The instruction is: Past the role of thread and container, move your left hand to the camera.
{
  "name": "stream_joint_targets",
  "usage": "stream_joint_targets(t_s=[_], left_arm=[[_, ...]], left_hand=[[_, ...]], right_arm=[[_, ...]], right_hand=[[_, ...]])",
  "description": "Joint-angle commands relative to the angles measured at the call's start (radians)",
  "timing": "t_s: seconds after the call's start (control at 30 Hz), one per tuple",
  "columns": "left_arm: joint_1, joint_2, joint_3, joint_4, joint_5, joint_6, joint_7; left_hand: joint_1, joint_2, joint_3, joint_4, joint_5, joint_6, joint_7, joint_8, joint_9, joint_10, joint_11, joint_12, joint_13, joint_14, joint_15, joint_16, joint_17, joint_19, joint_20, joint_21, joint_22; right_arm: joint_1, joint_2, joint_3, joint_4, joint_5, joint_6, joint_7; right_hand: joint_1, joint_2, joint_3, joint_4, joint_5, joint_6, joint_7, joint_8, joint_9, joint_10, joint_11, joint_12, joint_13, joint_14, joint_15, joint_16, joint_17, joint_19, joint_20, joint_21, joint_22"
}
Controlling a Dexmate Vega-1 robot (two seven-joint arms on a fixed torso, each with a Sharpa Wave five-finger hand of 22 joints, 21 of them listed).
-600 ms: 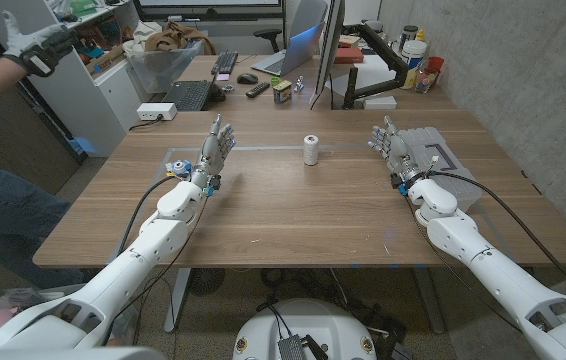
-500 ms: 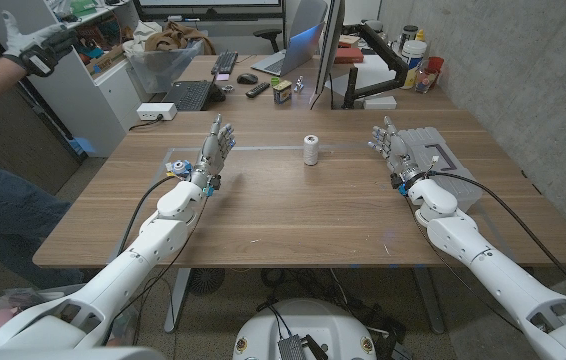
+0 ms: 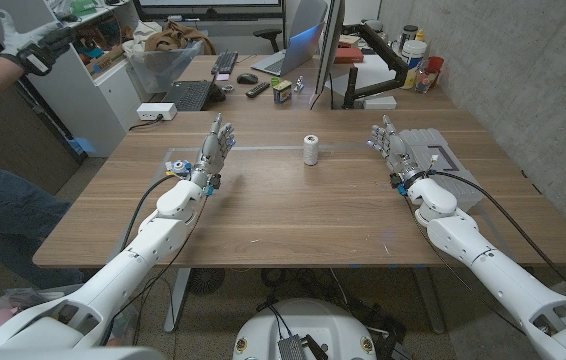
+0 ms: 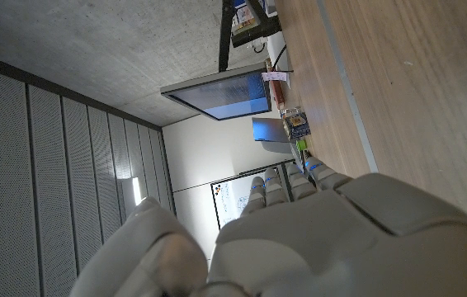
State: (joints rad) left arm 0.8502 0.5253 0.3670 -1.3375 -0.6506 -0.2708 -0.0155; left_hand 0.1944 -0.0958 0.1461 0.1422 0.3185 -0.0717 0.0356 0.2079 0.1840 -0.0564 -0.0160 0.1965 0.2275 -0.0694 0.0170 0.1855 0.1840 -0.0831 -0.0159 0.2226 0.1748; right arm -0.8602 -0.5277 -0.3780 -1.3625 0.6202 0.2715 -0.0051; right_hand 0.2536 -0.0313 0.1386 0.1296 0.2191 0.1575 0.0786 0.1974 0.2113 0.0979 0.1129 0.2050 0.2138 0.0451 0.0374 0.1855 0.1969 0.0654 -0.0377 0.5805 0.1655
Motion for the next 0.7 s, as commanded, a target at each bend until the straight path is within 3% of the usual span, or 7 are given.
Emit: stream_joint_targets(t_s=[0.03,0.7], left_arm=[[0.013,0.012,-0.003,-0.028,0.006,0.012,0.012],[0.069,0.084,-0.022,-0.1,0.037,0.038,0.048]], left_hand=[[0.006,0.007,0.005,-0.003,0.011,0.0,-0.001,0.005,0.004,-0.003,-0.002,0.008,-0.001,-0.005,0.002,0.007,0.004,-0.004,0.005,0.001,0.005],[0.015,0.025,0.008,-0.007,0.019,0.021,-0.003,0.009,0.005,0.016,0.0,0.015,-0.01,0.009,0.004,0.011,0.003,-0.001,0.02,-0.003,0.006]], right_arm=[[-0.006,-0.001,-0.006,-0.015,-0.013,0.01,-0.005],[-0.013,-0.019,-0.005,-0.03,-0.045,0.02,-0.023]], right_hand=[[0.005,0.006,0.004,-0.004,0.007,0.013,-0.001,0.005,0.0,0.007,0.01,0.006,0.001,0.007,0.002,0.009,0.001,0.004,-0.018,-0.003,0.005],[0.004,0.008,0.001,-0.008,0.007,0.026,-0.008,0.006,-0.007,0.014,0.004,0.008,-0.008,0.009,0.0,0.01,-0.002,0.008,-0.018,-0.016,0.006]])
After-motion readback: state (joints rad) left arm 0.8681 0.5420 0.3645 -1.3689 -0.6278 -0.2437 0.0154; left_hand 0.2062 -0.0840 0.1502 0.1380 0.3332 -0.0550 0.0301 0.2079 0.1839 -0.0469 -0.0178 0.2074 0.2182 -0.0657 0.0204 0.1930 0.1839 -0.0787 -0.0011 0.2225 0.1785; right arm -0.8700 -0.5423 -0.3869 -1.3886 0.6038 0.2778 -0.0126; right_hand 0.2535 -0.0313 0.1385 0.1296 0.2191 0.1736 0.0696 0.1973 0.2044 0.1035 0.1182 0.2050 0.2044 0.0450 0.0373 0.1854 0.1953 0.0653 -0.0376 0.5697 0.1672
